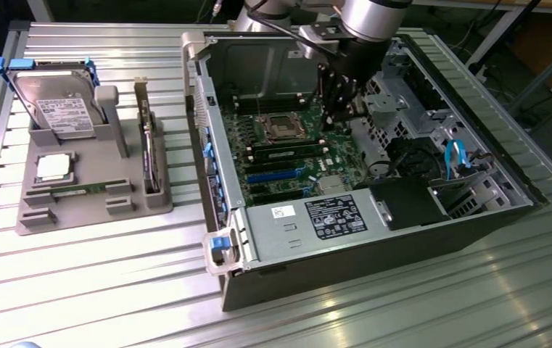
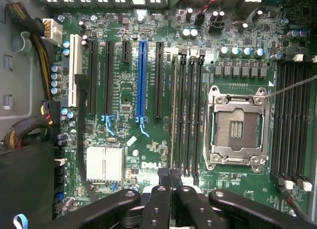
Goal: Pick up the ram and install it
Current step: 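Press down the ram until it locks into place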
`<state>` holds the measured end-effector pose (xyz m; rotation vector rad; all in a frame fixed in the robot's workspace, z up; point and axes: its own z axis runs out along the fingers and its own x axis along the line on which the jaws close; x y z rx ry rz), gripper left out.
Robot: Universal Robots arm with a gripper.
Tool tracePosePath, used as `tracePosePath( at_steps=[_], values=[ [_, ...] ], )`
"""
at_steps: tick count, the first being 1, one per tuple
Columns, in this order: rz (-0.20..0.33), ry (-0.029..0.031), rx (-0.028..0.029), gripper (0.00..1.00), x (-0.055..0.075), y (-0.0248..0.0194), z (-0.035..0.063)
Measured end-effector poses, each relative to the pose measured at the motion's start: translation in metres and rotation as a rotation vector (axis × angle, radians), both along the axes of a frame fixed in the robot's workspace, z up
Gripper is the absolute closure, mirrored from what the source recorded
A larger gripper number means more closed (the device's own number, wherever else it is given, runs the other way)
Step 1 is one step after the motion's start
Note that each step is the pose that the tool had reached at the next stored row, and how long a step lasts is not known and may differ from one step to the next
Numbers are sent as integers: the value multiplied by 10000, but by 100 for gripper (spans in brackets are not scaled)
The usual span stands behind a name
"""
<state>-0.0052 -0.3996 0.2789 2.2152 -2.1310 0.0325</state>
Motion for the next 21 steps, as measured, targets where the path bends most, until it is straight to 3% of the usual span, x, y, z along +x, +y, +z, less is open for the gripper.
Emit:
tracePosePath(
  at_steps=[14, 21],
  values=[
    [-1, 0, 1, 89, 57, 0, -250],
    [4, 0, 0, 89, 58, 0, -255]
  ],
)
